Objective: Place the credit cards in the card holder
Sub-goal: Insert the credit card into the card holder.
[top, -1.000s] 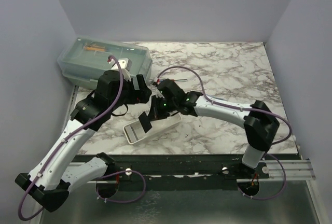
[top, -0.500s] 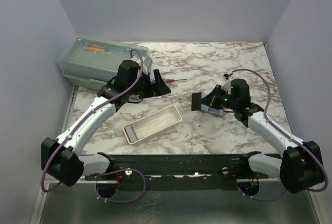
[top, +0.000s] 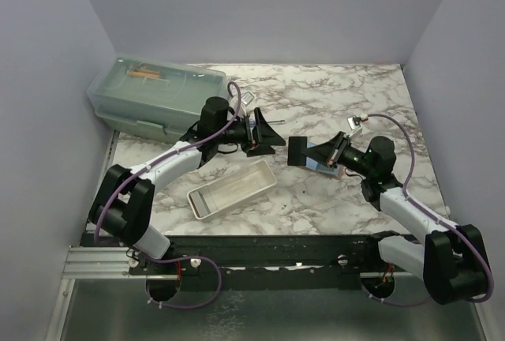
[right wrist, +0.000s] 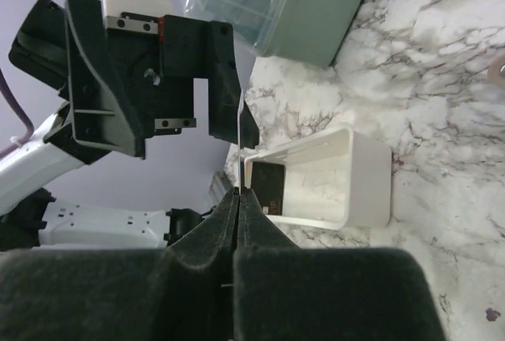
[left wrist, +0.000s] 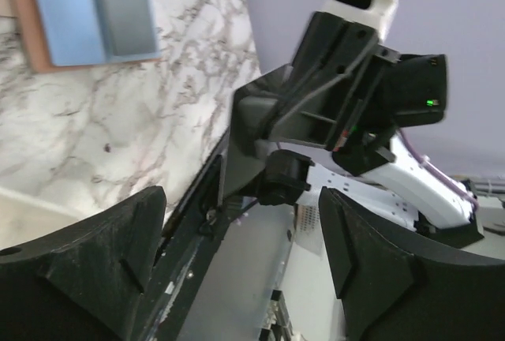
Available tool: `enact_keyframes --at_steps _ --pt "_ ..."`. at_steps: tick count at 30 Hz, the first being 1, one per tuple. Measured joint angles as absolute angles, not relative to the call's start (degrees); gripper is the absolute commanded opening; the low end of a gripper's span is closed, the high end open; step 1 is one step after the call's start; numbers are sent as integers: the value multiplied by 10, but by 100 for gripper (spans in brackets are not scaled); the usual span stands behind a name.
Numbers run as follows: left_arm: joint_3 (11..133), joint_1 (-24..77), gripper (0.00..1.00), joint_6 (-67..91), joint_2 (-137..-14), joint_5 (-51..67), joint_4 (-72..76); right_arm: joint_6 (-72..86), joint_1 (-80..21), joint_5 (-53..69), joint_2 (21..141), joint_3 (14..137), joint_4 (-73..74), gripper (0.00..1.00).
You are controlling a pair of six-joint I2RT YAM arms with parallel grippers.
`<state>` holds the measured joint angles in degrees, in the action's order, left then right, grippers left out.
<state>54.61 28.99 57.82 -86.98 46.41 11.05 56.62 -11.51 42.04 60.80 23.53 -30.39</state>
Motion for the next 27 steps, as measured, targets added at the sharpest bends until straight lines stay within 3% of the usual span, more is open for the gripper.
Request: enact_keyframes --at_steps 10,27 --pt "545 327 60 641 -886 483 216 703 -115 449 665 171 -531 0" --pt "536 354 28 676 -902 431 248 753 -115 429 665 143 -618 0"
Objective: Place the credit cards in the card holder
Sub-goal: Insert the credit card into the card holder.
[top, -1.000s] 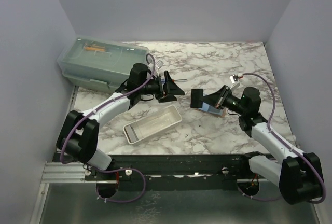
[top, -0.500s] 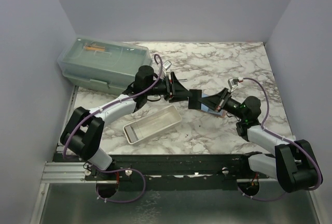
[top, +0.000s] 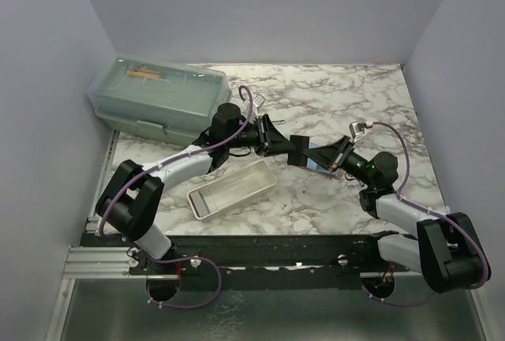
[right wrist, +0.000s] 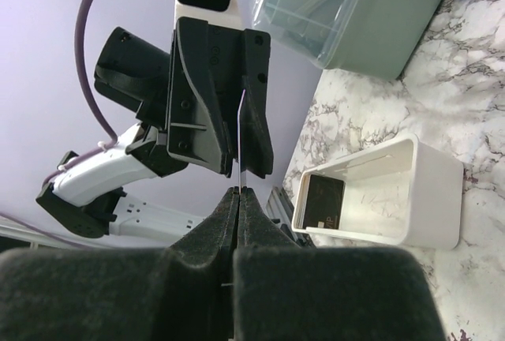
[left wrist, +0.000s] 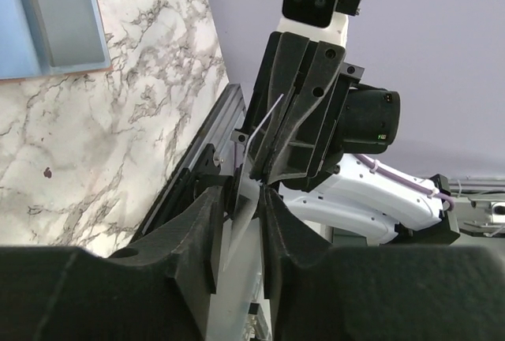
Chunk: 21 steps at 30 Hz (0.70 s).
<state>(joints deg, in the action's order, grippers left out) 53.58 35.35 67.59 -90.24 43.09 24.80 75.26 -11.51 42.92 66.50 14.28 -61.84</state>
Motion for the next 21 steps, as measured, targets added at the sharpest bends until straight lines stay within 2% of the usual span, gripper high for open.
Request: enact_keyframes --at_steps 10,21 --pt "536 361 29 682 -905 426 261 765 -115 387 648 119 -617 0" --pt "540 369 18 684 -914 423 270 765 -115 364 623 118 -599 0"
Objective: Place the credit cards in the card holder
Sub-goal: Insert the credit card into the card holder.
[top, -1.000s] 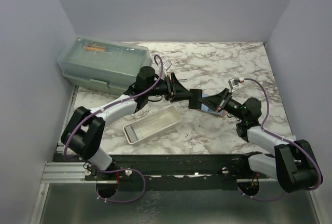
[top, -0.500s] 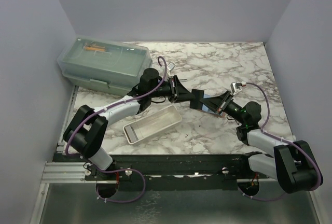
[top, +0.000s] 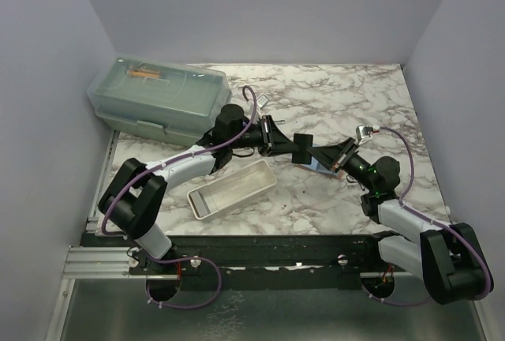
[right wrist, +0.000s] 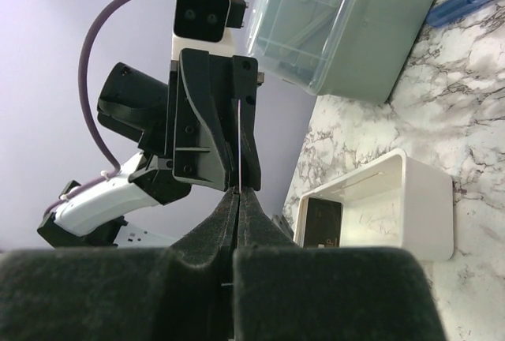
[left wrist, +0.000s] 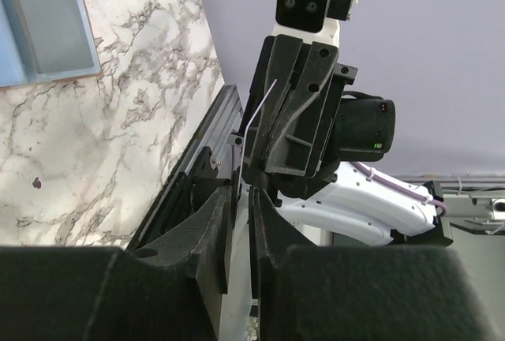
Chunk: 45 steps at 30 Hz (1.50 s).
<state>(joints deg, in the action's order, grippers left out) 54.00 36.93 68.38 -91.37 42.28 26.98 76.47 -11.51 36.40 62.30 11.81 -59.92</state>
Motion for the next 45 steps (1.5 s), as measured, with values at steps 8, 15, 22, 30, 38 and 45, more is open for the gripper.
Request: enact_keyframes --at_steps 8,15,22,30,38,45 --pt "554 372 0 681 -920 420 272 764 -115 355 617 118 -595 0" --pt "578 373 0 653 -943 427 258 701 -115 336 571 136 -449 38" --pt "682 372 0 523 -988 426 84 526 -115 228 561 272 -109 60" --pt "789 379 0 413 -1077 423 -75 413 -104 69 665 381 110 65" --pt "871 411 0 388 -1158 420 -140 370 -104 -34 763 429 212 73" --pt "976 411 0 374 -1245 420 -183 349 -104 -62 816 439 209 62"
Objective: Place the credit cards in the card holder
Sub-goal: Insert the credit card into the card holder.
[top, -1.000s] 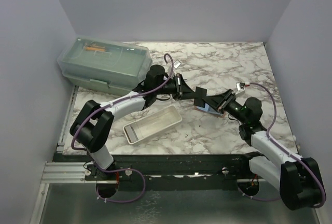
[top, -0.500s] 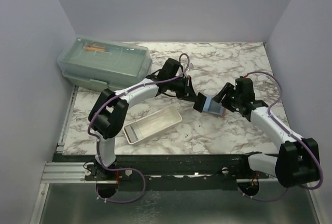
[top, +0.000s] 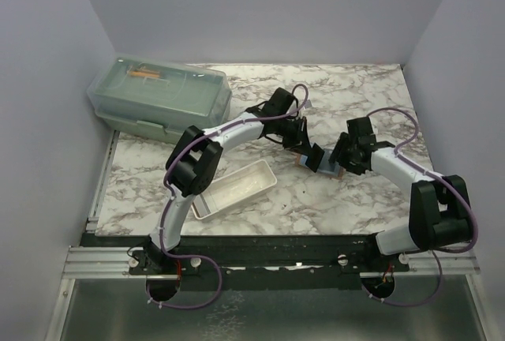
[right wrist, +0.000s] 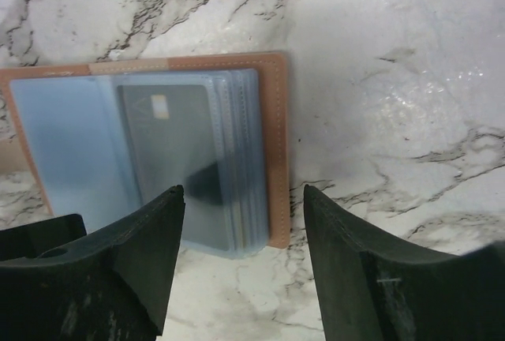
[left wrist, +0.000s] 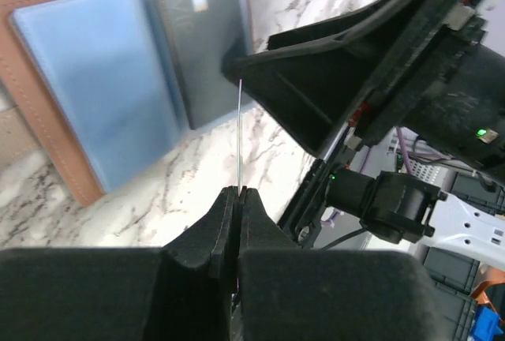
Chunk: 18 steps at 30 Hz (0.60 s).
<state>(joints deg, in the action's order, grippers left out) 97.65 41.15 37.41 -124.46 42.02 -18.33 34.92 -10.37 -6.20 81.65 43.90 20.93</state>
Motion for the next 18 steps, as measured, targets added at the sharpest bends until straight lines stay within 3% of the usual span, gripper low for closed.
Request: enact_keyframes --at_steps 12,18 --pt "1052 397 0 354 -1315 420 -257 334 -103 -75 844 439 168 40" --pt "1093 387 0 353 -1343 423 -279 331 -100 -66 849 439 159 38"
